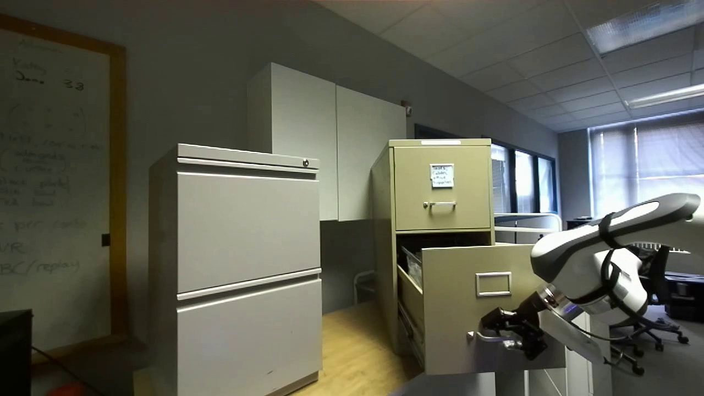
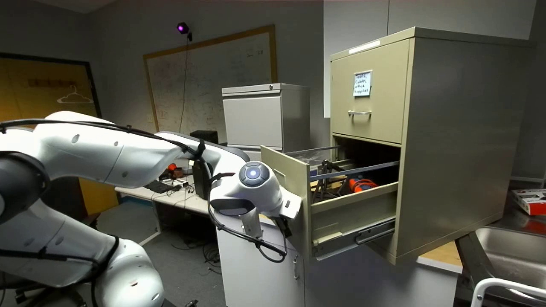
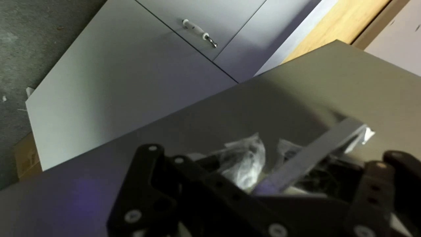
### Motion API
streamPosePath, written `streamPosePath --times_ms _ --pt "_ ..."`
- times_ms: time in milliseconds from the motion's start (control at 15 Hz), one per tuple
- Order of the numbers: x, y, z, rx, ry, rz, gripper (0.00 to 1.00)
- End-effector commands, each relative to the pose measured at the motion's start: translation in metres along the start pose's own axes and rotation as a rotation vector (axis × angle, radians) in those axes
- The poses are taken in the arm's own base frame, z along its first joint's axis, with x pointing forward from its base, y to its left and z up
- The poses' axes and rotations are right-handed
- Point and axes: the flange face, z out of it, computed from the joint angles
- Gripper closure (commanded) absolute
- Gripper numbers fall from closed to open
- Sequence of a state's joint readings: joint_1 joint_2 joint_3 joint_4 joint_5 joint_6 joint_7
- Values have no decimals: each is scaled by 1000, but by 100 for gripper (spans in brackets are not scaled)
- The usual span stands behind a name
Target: Open the bottom drawer on the filing cabinet on the right
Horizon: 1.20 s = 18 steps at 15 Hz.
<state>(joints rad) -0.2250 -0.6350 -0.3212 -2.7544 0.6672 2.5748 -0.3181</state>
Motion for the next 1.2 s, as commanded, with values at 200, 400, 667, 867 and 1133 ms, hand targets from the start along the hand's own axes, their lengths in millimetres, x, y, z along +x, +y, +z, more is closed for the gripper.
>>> streamPosePath --times_ms 200,400,667,867,1133 --pt "-10 -1 39 -203 -13 -53 20" --pt "-2 -22 23 -289 115 -67 0" --pt "-4 -48 4 -373 240 -92 0" --pt "-8 -66 -10 -409 325 -108 0" --pt "-19 -109 -33 -443 475 -174 0"
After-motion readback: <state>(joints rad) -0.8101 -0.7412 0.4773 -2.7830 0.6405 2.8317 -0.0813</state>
